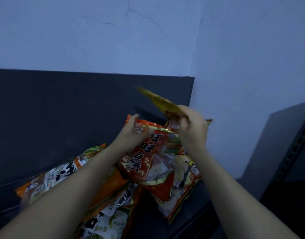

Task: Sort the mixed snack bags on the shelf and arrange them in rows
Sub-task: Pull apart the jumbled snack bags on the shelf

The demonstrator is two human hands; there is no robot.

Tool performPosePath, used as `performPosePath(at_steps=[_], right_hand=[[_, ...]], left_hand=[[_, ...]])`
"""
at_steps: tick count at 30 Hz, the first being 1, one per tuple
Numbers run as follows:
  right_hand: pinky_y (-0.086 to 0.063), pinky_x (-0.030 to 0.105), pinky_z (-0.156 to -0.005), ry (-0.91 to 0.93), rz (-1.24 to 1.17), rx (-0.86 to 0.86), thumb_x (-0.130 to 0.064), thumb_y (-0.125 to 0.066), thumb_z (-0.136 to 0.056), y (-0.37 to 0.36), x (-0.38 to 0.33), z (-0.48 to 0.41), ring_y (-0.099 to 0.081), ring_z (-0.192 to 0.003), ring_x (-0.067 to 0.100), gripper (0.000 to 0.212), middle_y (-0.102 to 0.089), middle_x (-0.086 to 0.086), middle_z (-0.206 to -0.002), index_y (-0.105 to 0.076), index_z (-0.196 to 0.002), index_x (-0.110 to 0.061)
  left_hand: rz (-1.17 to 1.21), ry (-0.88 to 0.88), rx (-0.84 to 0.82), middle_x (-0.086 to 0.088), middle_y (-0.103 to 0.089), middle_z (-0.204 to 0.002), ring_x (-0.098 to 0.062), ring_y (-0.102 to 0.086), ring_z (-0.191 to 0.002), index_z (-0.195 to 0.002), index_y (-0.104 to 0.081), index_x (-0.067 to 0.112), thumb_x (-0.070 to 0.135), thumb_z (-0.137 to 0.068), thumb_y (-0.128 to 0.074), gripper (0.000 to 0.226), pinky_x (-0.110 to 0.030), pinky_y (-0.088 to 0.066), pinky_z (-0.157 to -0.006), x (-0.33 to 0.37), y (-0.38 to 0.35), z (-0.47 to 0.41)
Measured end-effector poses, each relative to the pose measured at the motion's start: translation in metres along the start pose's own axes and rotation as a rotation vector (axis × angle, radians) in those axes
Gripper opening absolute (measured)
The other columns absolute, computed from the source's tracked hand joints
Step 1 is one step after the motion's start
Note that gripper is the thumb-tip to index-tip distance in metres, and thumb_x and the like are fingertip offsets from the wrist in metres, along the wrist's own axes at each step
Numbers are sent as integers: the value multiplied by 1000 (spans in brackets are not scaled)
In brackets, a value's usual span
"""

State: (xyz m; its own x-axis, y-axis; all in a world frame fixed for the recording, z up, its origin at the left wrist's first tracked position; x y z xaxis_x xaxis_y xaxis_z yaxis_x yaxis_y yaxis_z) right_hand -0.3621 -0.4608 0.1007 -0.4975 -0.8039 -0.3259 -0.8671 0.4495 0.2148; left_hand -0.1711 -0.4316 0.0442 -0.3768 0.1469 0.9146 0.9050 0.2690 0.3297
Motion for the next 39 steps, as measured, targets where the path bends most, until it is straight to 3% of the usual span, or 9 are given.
performPosePath(at_steps=[3, 8, 11, 17, 21, 25, 29, 36, 39], right_hand=[[-47, 30, -77, 207, 60, -191, -16, -44, -95, -24, -14, 13, -64, -85, 21, 30, -72, 0, -87, -74, -100, -16], [-51, 36, -74, 81, 73, -413, -38, -47, -93, -48, -16, 31, -65, -90, 24, 36, -73, 0, -101, -71, -115, -22], [-52, 36, -87, -15, -98, -666, -27, -66, -83, -64, -14, 34, -64, -106, 18, 40, -70, -1, -117, -66, -122, -24], [-42, 26, -59, -749, -87, -133, -17, -47, -93, -21, 87, 41, -57, -73, 9, 24, -70, -2, -92, -70, -96, -22], [-48, 32, -75, -1093, 104, -311, -31, -44, -99, -22, 155, 96, -59, -85, 25, 26, -65, 7, -99, -64, -109, -16], [-49, 50, -94, -1466, -248, -225, -63, -35, -84, -43, 202, 138, -63, -97, 34, 62, -68, 14, -107, -63, -112, -14], [-54, 44, -87, -1603, -329, -232, -48, -51, -93, -40, 204, 149, -65, -88, 32, 41, -68, 15, -91, -62, -94, -9], [-52, 51, -88, -1542, 124, -647, -54, -75, -20, -69, 295, 196, -63, -95, 37, 74, -69, 10, -91, -66, -85, -20], [-52, 50, -88, -1566, 141, -628, -54, -77, -18, -69, 310, 201, -65, -90, 36, 76, -70, 9, -86, -67, -84, -18]], left_hand=[[552, 46, -174, -3, -62, -122, -20, -62, -108, -138, -39, 24, 29, -76, -72, 71, -38, -54, -85, 1, -10, -4], [591, -1, -246, -2, -61, -127, -22, -59, -119, -137, -40, 19, 45, -41, -95, 113, -41, -51, -95, -12, -25, -2], [669, 6, -45, -11, -68, -113, -31, -63, -111, -119, -59, 6, 47, -62, -85, 75, -41, -53, -91, -10, -24, -6], [536, 271, 327, -11, -58, -123, -35, -58, -108, -133, -45, 11, 14, -100, -51, 34, -51, -53, -86, -42, -3, -17], [486, 283, 360, -7, -60, -109, -33, -57, -104, -123, -52, 12, 9, -98, -52, 25, -53, -52, -90, -49, -6, -22], [417, 256, 350, 2, -60, -93, -30, -59, -100, -87, -55, 24, 7, -97, -53, 20, -52, -52, -89, -43, -11, -27], [363, 240, 355, 2, -62, -92, -30, -60, -101, -84, -55, 26, 7, -97, -54, 23, -52, -52, -90, -45, -9, -30], [317, 217, 384, 3, -63, -88, -24, -61, -90, -80, -56, 24, 6, -95, -56, 24, -48, -52, -90, -49, -9, -31], [311, 235, 388, 2, -64, -92, -27, -62, -97, -82, -57, 24, 8, -94, -58, 20, -52, -50, -93, -52, -8, -31]])
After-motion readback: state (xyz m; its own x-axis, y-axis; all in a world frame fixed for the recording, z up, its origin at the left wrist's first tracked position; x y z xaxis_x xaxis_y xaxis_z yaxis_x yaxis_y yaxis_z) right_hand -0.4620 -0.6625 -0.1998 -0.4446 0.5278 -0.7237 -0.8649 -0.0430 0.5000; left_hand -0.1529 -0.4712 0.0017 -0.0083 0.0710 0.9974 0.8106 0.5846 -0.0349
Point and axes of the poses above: each hand's wrist, its own z-axis away from the middle knuckle, its own y-axis out of the back of the hand, x = y × z, the point moved 6 cm from there along -z, towards the middle knuckle
